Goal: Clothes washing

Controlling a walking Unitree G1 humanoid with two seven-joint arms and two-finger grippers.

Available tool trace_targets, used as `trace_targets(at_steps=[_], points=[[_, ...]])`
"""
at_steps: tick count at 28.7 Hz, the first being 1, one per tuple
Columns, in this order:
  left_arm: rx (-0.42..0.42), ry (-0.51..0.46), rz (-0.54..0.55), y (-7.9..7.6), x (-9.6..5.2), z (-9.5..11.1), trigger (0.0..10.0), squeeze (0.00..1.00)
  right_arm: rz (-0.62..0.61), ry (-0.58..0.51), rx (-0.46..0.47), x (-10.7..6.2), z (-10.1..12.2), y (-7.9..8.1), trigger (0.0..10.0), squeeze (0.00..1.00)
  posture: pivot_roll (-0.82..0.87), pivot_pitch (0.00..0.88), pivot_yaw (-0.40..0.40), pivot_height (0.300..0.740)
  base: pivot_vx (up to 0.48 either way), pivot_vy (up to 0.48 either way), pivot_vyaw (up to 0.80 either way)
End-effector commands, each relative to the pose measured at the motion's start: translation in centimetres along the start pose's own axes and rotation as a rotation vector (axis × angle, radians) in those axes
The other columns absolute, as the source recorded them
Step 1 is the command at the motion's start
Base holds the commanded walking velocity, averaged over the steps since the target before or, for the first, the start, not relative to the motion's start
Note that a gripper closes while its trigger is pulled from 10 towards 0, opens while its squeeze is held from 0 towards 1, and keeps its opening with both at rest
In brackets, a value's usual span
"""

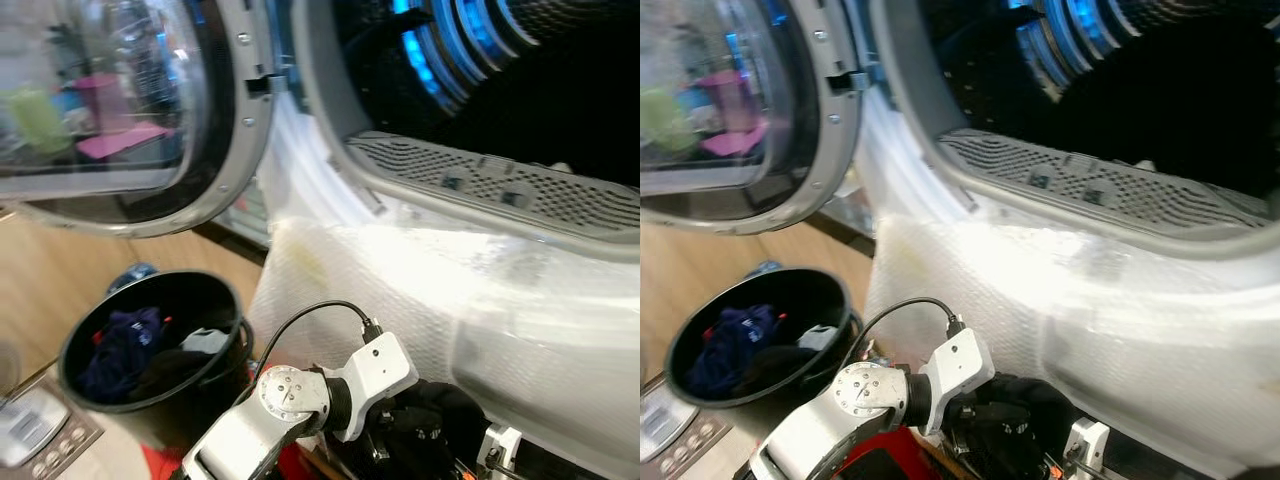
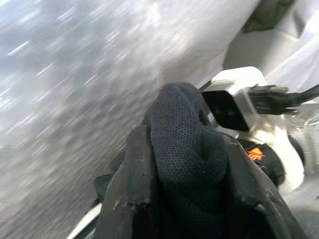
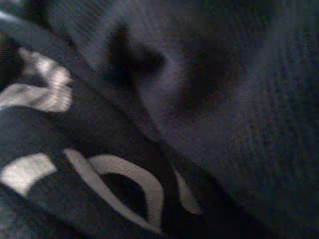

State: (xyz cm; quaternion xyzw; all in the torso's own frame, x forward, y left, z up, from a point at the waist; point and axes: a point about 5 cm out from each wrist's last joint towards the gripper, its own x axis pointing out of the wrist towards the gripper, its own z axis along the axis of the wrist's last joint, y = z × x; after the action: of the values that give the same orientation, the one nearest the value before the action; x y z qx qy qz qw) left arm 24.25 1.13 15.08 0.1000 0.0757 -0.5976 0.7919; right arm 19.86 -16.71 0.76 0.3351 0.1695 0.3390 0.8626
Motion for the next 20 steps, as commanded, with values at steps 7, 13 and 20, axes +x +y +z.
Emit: trace_targets(at_steps=[7,13,20], points=[[0.045,-0.071,0.058,0.7,-0.7,1.7,10.0,0.00,0.018,0.019,0.017,-0.3,-0.5,0.3,0.0,0.00,-0.05,0.072,0.060,0.740,0.000,0.000,0.00],[0.001,-0.066,0.066,0.7,-1.4,1.5,10.0,0.00,0.032,0.030,0.024,-0.5,-0.6,0.4,0.0,0.00,-0.04,0.074,0.063,0.740,0.000,0.000,0.00],[-0.083,-0.045,0.019,-0.1,-2.7,0.6,10.0,0.00,0.097,0.186,0.001,-2.0,-2.2,1.0,0.0,0.00,-0.04,0.077,0.068,0.740,0.000,0.000,0.00]])
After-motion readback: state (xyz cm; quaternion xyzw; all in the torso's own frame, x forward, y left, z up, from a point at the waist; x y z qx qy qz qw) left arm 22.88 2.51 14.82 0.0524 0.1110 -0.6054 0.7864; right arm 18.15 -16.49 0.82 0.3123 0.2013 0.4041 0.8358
